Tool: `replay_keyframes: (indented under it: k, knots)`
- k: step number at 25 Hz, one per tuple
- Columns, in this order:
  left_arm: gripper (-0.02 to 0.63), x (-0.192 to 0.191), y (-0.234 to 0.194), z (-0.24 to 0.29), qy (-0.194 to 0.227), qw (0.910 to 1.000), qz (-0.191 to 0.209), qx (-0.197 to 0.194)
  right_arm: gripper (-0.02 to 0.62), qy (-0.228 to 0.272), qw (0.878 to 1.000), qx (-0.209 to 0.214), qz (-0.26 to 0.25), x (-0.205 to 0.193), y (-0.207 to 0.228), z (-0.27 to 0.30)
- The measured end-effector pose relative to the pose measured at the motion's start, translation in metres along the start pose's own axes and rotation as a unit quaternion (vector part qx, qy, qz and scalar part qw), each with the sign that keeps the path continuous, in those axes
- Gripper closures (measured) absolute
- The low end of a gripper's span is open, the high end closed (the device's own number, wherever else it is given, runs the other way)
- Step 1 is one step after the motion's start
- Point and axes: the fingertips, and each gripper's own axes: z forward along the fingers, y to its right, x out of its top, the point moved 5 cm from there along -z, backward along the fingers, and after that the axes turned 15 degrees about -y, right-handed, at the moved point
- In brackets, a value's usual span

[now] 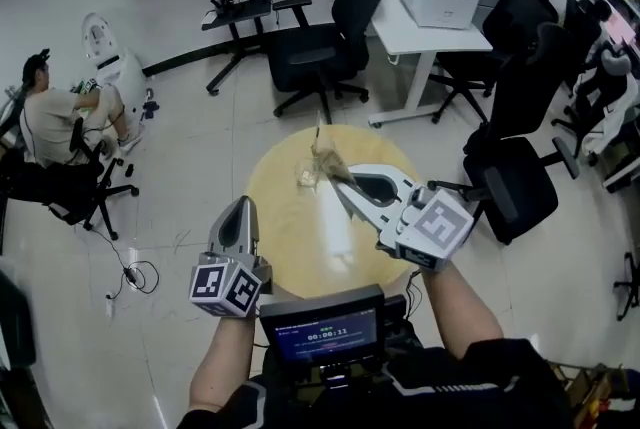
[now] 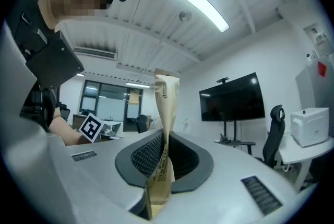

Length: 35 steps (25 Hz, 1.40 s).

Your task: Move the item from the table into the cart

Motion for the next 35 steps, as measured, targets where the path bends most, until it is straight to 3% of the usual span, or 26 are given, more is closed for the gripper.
replay_keyframes:
  k: [3,6,9,14,17,24,30,32,35]
  knots:
    - [0.600,0.004,0.019,0.019,0.001,0.9996,0.012,-0.026,0.577,0.005,0.998,-0.055,-0.011,-0.005,0.008,-0.026]
    - [0.600,0.010,0.028,0.041,-0.011,0.9981,0.027,-0.054,0.577,0.023,0.993,-0.111,0.017,-0.011,0.017,-0.044]
    - [0.600,0.011,0.044,0.061,-0.028,0.9921,0.045,-0.114,0.577,0.019,0.984,-0.172,0.039,-0.018,0.019,-0.065]
    - [0.600,-0.002,0.081,0.068,-0.067,0.9683,0.088,-0.224,0.577,0.019,0.953,-0.293,0.081,-0.036,-0.007,-0.115]
    - [0.600,-0.019,0.119,0.054,-0.072,0.9506,0.095,-0.286,0.577,0.001,0.927,-0.366,0.079,-0.042,-0.048,-0.156]
    - [0.600,-0.081,0.278,-0.018,-0.094,0.8929,0.136,-0.419,0.577,0.019,0.849,-0.519,0.099,-0.064,-0.184,-0.320]
    - [0.600,-0.127,0.455,-0.129,-0.114,0.8396,0.147,-0.510,0.577,0.020,0.779,-0.616,0.119,-0.074,-0.356,-0.481]
    - [0.600,-0.145,0.510,-0.169,-0.113,0.8136,0.158,-0.548,0.577,0.022,0.748,-0.653,0.120,-0.081,-0.415,-0.526]
    - [0.600,-0.181,0.585,-0.218,-0.123,0.7648,0.189,-0.604,0.577,0.030,0.694,-0.709,0.125,-0.094,-0.488,-0.583]
